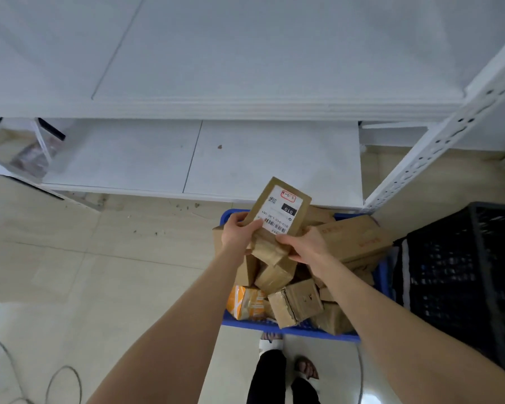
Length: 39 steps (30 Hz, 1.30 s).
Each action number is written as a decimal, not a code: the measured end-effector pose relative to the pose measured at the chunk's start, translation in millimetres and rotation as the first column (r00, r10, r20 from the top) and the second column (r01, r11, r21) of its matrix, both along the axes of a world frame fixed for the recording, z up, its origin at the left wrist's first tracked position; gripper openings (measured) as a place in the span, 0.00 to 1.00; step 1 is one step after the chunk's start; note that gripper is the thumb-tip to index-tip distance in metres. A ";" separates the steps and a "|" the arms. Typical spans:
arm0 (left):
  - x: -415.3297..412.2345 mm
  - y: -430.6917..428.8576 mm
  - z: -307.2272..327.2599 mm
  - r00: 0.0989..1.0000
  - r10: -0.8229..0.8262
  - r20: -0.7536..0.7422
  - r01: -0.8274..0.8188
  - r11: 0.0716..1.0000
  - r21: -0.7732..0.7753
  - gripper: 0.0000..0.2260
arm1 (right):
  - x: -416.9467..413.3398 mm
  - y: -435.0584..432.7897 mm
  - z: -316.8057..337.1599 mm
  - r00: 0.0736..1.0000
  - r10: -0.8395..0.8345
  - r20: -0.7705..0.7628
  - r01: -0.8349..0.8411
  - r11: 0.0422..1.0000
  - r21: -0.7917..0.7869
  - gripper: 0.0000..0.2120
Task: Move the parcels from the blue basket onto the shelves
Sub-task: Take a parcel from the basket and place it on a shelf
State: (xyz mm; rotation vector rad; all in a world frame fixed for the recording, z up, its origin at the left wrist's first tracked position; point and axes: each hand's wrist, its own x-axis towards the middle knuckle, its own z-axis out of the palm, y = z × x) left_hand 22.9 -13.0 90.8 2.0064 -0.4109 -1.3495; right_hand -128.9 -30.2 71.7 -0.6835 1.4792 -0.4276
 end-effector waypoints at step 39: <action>46.3 38.8 262.5 0.893 -0.066 0.446 0.266 0.875 -0.403 0.32 | -5.4 32.2 208.9 0.961 -0.093 0.261 0.140 0.976 -0.168 0.14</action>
